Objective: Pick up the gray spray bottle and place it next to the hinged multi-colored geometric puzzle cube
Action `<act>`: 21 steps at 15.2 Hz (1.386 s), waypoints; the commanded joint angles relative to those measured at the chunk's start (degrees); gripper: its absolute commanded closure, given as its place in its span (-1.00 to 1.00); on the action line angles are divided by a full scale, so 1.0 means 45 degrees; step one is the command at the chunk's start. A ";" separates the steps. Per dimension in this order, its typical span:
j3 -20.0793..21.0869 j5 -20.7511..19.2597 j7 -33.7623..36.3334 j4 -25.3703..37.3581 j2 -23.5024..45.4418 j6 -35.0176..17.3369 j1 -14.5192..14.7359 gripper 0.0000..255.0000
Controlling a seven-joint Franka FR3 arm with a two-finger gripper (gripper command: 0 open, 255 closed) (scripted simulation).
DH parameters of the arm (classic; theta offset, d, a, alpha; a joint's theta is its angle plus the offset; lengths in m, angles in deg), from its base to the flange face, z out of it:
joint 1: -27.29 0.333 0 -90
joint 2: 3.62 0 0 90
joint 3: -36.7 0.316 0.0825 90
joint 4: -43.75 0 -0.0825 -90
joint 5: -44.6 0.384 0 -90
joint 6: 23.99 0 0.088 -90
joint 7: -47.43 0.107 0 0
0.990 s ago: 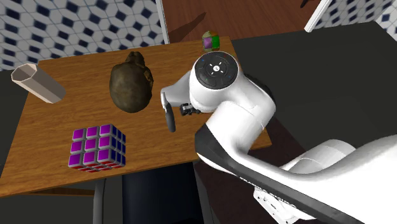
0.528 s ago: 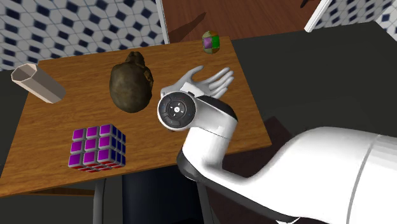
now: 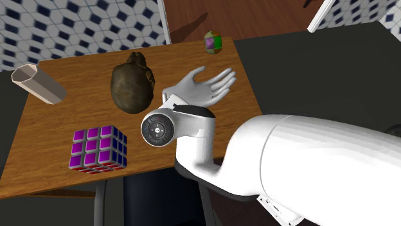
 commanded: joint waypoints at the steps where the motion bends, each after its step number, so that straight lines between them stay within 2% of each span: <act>1: 0.1051 -0.0583 0.0475 0.0087 0.0243 -0.0352 -0.1233 -1.00; 3: 0.2128 -0.1029 0.0807 0.0180 0.0388 -0.0653 -0.2494 -1.00; 4: 0.3053 -0.1334 0.1039 0.0260 0.0449 -0.0893 -0.3561 -1.00; 12: 0.3059 -0.1247 0.0976 0.0252 0.0414 -0.0907 -0.3557 -1.00; 13: 0.3059 -0.1247 0.0976 0.0252 0.0414 -0.0907 -0.3557 1.00; 21: 0.3062 -0.1247 0.0976 0.0254 0.0414 -0.0906 -0.3560 1.00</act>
